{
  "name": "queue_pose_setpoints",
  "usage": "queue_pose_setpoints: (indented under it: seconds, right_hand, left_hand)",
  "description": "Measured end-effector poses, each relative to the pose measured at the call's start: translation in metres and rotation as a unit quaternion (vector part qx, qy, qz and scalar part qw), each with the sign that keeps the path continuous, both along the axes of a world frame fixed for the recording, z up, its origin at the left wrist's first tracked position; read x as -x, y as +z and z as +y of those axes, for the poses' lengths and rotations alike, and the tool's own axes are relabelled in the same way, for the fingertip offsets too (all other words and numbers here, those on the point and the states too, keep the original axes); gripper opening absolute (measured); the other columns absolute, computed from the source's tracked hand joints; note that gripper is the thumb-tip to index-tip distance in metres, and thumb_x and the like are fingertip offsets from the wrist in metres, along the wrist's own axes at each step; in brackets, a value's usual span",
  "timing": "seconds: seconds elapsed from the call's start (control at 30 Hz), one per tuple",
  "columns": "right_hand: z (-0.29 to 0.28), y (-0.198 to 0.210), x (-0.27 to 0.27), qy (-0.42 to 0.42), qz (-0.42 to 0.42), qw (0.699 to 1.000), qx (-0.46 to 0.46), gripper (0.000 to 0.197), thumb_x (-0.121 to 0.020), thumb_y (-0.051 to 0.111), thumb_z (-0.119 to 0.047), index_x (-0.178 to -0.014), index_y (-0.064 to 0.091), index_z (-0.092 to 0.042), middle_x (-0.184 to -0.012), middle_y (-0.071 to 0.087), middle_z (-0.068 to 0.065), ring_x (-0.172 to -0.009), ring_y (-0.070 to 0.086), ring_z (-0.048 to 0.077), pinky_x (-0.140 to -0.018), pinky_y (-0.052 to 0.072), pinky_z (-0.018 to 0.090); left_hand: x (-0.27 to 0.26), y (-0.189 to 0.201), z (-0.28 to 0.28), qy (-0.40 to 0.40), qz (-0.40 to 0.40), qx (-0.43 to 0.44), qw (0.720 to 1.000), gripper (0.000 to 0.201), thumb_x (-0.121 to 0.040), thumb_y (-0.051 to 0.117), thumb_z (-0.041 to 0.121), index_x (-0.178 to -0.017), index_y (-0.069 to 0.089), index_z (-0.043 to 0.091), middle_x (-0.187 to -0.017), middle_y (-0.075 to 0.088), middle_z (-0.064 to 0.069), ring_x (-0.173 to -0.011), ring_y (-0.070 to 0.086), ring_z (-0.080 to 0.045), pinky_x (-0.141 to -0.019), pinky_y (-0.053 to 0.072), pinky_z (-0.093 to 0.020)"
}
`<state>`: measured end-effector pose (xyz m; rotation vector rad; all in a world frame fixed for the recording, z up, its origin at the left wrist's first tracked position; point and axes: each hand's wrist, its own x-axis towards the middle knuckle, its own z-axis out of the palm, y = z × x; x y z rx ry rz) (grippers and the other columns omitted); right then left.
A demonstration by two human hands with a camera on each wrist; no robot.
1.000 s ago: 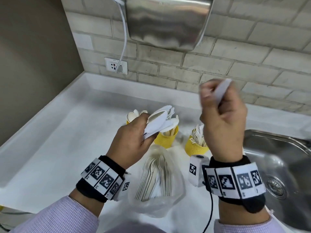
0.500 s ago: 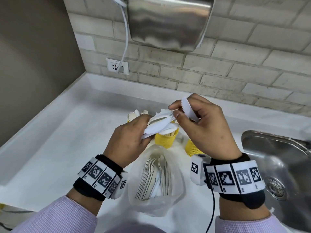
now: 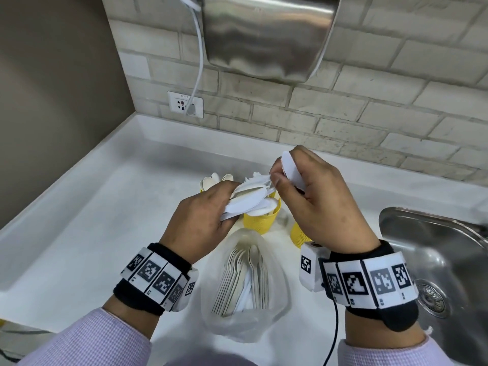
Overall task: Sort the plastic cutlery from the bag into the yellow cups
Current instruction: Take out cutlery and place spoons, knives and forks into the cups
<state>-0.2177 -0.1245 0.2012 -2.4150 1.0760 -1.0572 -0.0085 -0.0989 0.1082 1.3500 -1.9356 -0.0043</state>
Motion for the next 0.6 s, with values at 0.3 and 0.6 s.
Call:
queue_pose_setpoints:
  seconds: [0.3,0.6]
  right_hand:
    - [0.008,-0.008,-0.012,-0.040,-0.144,0.988,-0.037,0.016,-0.103,0.057,-0.021,-0.094,0.051,-0.010,-0.081,0.060,0.003,-0.068,0.052,0.011,-0.064,0.042,0.022]
    - [0.001,-0.006,-0.010,0.000,-0.221,0.964,-0.149,0.012,-0.098,0.068,-0.018,-0.110,0.068,-0.021,-0.078,0.066,-0.010,-0.060,0.056,0.005,-0.060,0.042,0.017]
  left_hand:
    - [0.005,0.010,0.002,-0.012,0.049,-0.002,0.999,0.037,-0.085,0.053,0.029,-0.121,0.045,0.025,-0.097,0.066,0.003,-0.080,0.048,-0.025,-0.059,0.036,-0.028]
    - [0.005,0.011,0.006,-0.020,0.051,-0.037,0.998,0.039,-0.085,0.063,0.020,-0.119,0.046,0.029,-0.095,0.068,0.000,-0.080,0.048,-0.024,-0.060,0.028,-0.020]
